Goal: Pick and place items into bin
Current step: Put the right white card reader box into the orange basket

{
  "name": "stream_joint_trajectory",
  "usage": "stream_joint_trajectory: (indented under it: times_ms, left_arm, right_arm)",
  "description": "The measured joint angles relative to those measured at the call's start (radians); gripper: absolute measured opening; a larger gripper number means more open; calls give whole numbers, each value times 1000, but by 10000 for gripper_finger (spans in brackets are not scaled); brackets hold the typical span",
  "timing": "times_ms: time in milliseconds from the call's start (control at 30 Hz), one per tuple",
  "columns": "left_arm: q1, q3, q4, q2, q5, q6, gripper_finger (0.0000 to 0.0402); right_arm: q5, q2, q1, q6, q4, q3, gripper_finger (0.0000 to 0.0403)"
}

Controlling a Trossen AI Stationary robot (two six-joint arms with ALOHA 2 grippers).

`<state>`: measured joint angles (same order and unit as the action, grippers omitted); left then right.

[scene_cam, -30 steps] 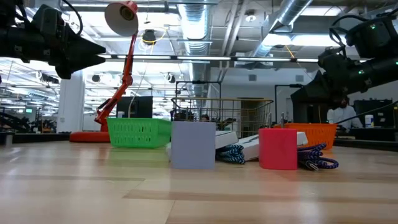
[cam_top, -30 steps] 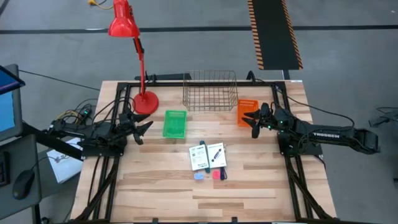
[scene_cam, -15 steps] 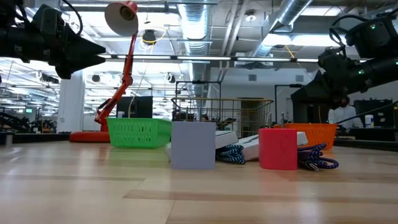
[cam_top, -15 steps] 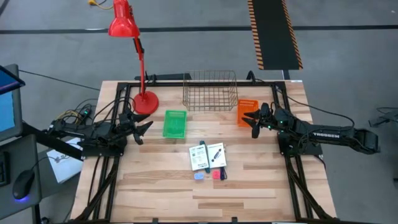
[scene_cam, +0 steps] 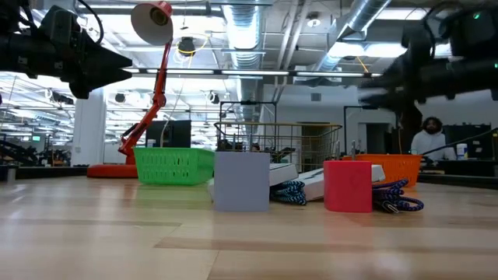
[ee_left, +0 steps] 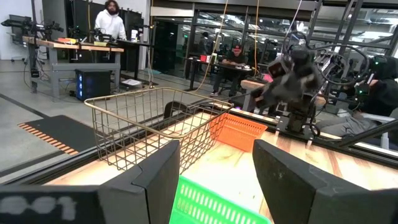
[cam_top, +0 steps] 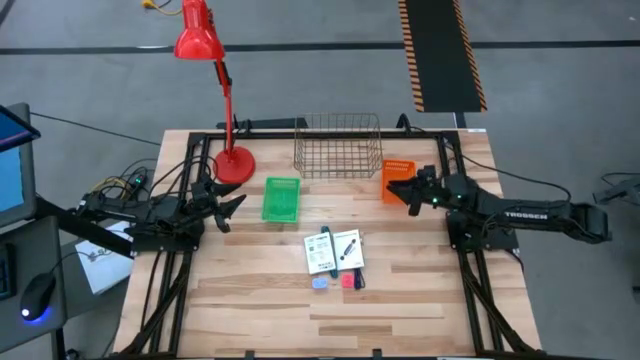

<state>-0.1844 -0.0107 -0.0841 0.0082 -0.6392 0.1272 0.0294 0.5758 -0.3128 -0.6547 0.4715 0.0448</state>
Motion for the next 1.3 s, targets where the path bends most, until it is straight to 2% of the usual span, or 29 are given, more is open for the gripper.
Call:
stream_joint_trajectory:
  times_ms: [167, 400, 667, 867, 1100, 1300]
  left_arm:
    - [0, 0, 0, 0, 0, 0, 192]
    - [0, 0, 0, 0, 0, 0, 192]
    - [0, 0, 0, 0, 0, 0, 192]
    - [0, 0, 0, 0, 0, 0, 192]
    - [0, 0, 0, 0, 0, 0, 192]
    - [0, 0, 0, 0, 0, 0, 192]
  right_arm:
    - [-1, 0, 14, -221, 144, 2, 129]
    - [-25, 0, 18, -465, 161, 2, 129]
    - [-32, 2, 19, -477, 90, 3, 128]
    - [-3, 2, 66, -594, 87, 3, 127]
    - [-14, 9, 216, -594, 60, 31, 127]
    - [-165, 120, 381, -524, -120, 158, 127]
